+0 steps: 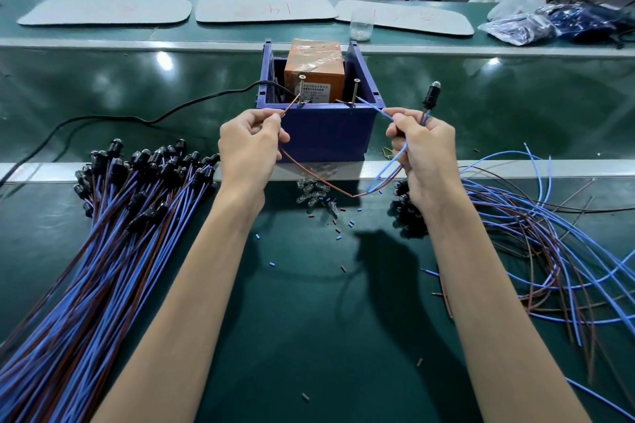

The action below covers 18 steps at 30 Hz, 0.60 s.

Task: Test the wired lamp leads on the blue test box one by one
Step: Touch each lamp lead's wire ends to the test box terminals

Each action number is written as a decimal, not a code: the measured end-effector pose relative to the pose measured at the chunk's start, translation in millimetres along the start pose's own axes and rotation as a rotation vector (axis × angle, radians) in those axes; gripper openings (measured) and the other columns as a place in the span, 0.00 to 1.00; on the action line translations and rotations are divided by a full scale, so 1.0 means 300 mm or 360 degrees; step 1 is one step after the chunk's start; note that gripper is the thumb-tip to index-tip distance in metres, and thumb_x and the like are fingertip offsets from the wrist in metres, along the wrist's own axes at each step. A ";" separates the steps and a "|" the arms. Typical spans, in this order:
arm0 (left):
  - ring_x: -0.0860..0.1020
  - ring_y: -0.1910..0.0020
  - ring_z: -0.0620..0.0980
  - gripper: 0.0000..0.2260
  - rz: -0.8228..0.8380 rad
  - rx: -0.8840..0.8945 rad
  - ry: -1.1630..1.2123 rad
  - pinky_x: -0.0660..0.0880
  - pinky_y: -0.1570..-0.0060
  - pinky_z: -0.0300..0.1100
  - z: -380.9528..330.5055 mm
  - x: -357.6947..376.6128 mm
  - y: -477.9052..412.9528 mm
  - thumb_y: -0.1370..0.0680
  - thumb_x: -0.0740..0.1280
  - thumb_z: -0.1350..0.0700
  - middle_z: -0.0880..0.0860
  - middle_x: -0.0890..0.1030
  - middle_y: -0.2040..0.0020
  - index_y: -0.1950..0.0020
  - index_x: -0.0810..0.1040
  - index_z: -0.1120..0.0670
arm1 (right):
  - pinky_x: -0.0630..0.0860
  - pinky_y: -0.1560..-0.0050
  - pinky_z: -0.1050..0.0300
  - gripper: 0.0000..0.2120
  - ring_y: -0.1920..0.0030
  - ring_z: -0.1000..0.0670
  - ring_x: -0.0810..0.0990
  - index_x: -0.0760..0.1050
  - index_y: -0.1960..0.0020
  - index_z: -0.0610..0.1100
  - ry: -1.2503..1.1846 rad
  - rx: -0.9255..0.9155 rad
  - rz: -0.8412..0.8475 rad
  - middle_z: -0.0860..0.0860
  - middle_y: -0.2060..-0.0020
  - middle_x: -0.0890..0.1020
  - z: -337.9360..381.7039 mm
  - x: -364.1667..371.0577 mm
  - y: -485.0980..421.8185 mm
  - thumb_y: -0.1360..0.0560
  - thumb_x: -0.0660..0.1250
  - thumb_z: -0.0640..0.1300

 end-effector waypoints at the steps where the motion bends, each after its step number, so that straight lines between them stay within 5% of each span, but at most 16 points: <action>1: 0.70 0.77 0.38 0.06 -0.0004 0.0001 -0.0001 0.68 0.73 0.29 0.000 0.000 0.001 0.21 0.64 0.60 0.42 0.76 0.76 0.55 0.79 0.53 | 0.57 0.79 0.69 0.12 0.79 0.59 0.63 0.78 0.58 0.41 0.0001 0.0001 0.0001 0.56 0.78 0.73 0.001 0.000 0.001 0.21 0.59 0.32; 18: 0.69 0.77 0.38 0.08 -0.0018 0.0001 -0.0005 0.66 0.74 0.29 -0.002 -0.008 0.002 0.21 0.63 0.61 0.42 0.74 0.77 0.56 0.80 0.53 | 0.56 0.79 0.69 0.11 0.80 0.60 0.62 0.78 0.57 0.40 -0.0028 0.0010 0.0018 0.56 0.78 0.73 0.004 0.000 0.004 0.22 0.59 0.32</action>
Point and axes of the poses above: each hand's wrist, its own y-axis away from the middle knuckle, its own x-axis out of the palm, z = x × y, the point moved 1 cm from there along -y, towards the middle knuckle
